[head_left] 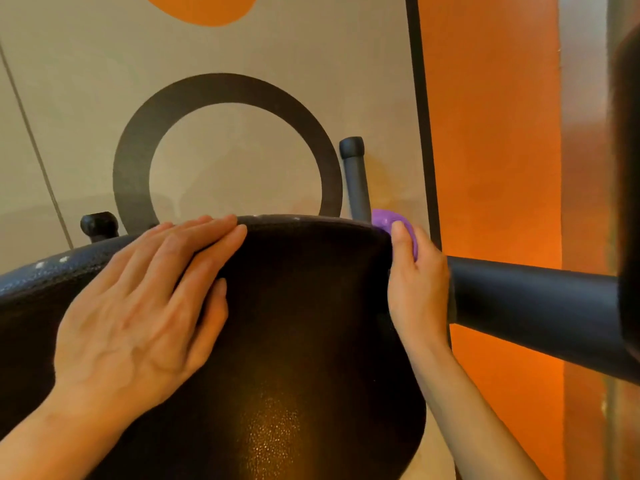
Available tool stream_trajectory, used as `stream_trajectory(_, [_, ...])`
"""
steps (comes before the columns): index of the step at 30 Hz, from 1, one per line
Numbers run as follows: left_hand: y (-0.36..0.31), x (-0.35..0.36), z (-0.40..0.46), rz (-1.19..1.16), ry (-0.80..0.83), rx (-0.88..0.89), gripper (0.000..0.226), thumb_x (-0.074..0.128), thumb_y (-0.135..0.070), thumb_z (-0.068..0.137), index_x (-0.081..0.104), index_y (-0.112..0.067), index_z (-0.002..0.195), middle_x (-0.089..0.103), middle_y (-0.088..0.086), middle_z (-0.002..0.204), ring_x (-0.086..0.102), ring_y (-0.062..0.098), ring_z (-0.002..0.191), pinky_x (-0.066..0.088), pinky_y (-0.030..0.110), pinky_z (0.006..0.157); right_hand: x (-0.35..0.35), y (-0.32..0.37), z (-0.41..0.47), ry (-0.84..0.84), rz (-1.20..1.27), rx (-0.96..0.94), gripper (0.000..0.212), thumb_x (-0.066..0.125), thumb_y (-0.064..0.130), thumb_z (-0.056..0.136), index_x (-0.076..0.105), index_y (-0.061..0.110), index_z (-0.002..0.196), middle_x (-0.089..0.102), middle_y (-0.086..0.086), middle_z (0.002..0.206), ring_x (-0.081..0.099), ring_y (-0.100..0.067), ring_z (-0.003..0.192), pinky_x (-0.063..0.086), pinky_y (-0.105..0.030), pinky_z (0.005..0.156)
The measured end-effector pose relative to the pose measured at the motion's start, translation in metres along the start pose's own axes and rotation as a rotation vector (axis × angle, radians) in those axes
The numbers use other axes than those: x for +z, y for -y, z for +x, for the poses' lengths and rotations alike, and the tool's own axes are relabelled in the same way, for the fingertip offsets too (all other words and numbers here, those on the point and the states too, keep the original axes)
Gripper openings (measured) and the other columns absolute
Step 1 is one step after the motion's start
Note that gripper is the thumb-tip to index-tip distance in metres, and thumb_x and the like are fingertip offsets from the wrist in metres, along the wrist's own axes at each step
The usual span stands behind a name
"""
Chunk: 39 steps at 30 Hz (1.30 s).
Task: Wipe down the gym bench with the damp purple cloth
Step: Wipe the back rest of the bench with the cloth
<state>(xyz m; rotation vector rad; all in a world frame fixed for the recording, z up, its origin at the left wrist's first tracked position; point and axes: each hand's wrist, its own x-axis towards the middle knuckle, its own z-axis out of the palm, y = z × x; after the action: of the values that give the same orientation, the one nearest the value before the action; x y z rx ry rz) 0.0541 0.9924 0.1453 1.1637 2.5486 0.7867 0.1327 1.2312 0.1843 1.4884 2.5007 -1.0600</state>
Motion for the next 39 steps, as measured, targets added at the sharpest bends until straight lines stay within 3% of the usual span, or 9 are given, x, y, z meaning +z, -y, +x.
stream_trajectory(2, [-0.001,-0.001,0.001,0.014,0.003,0.006,0.053,0.041,-0.026,0.099,0.033,-0.012,0.149,0.043,0.015,0.147,0.046,0.031,0.134,0.041,0.057,0.106,0.006,0.002,0.0,-0.05,-0.01,0.045,0.027,0.036,0.034,0.102,0.062,0.025,0.103,0.06,0.016,0.088,0.056,0.006,0.092,0.044,-0.011,0.079])
stream_trajectory(8, [-0.008,-0.014,0.008,0.104,0.012,0.019,0.049,0.039,-0.025,0.1,0.038,-0.008,0.146,0.048,0.015,0.143,0.046,0.027,0.132,0.034,0.045,0.112,0.044,0.031,-0.015,0.105,-0.126,-0.555,0.028,0.042,0.029,0.101,0.064,0.018,0.115,0.065,0.008,0.11,0.054,-0.002,0.106,0.042,-0.022,0.097])
stream_trajectory(12, [-0.012,-0.019,0.011,0.14,0.004,0.005,0.048,0.043,-0.024,0.098,0.044,-0.007,0.143,0.052,0.015,0.14,0.044,0.024,0.129,0.026,0.035,0.113,0.022,0.012,-0.003,-0.025,0.004,-0.276,0.019,0.042,0.033,0.1,0.061,0.03,0.104,0.06,0.021,0.093,0.056,-0.002,0.098,0.047,-0.018,0.088])
stream_trajectory(18, [-0.011,-0.019,0.01,0.135,0.002,0.01,0.048,0.049,-0.023,0.097,0.048,-0.007,0.142,0.054,0.013,0.14,0.046,0.023,0.13,0.031,0.037,0.114,0.056,0.049,-0.027,0.153,-0.131,-0.614,0.027,0.043,0.028,0.102,0.065,0.018,0.115,0.065,0.01,0.115,0.056,-0.001,0.112,0.038,-0.032,0.109])
stream_trajectory(22, [-0.011,-0.02,0.01,0.139,-0.001,0.003,0.046,0.048,-0.023,0.098,0.049,-0.008,0.142,0.054,0.011,0.141,0.046,0.021,0.131,0.03,0.035,0.115,0.017,0.016,-0.003,0.068,-0.126,-0.381,0.023,0.039,0.031,0.102,0.059,0.028,0.112,0.055,0.027,0.098,0.048,0.018,0.097,0.041,-0.048,0.103])
stream_trajectory(29, [-0.014,-0.022,0.01,0.132,-0.004,-0.026,0.047,0.047,-0.024,0.098,0.046,-0.009,0.143,0.054,0.01,0.14,0.046,0.02,0.127,0.026,0.031,0.115,0.03,0.032,-0.016,0.177,-0.169,-0.496,0.029,0.039,0.032,0.102,0.059,0.027,0.123,0.059,0.022,0.114,0.049,0.008,0.114,0.032,-0.041,0.114])
stream_trajectory(32, [-0.014,-0.024,0.011,0.106,-0.028,-0.034,0.047,0.048,-0.023,0.098,0.044,-0.011,0.143,0.054,0.009,0.14,0.051,0.022,0.126,0.029,0.032,0.114,0.013,0.024,-0.006,0.169,-0.158,-0.382,0.027,0.04,0.032,0.101,0.057,0.03,0.12,0.058,0.019,0.104,0.053,0.001,0.107,0.038,-0.01,0.097])
stream_trajectory(34, [-0.017,-0.029,0.011,0.011,-0.061,-0.047,0.046,0.05,-0.018,0.096,0.046,-0.012,0.141,0.052,0.007,0.14,0.051,0.022,0.128,0.028,0.033,0.116,0.023,0.032,-0.013,0.111,-0.155,-0.341,0.027,0.038,0.033,0.102,0.062,0.029,0.113,0.062,0.013,0.106,0.054,-0.006,0.107,0.041,-0.013,0.092])
stream_trajectory(39, [0.001,-0.055,-0.014,-0.096,-0.289,-0.313,0.045,0.045,-0.013,0.095,0.046,-0.011,0.14,0.047,0.008,0.143,0.041,0.021,0.135,0.019,0.041,0.122,0.071,0.082,-0.049,0.273,-0.149,-0.687,0.025,0.042,0.03,0.102,0.064,0.027,0.112,0.063,0.017,0.107,0.054,0.001,0.106,0.03,-0.01,0.099])
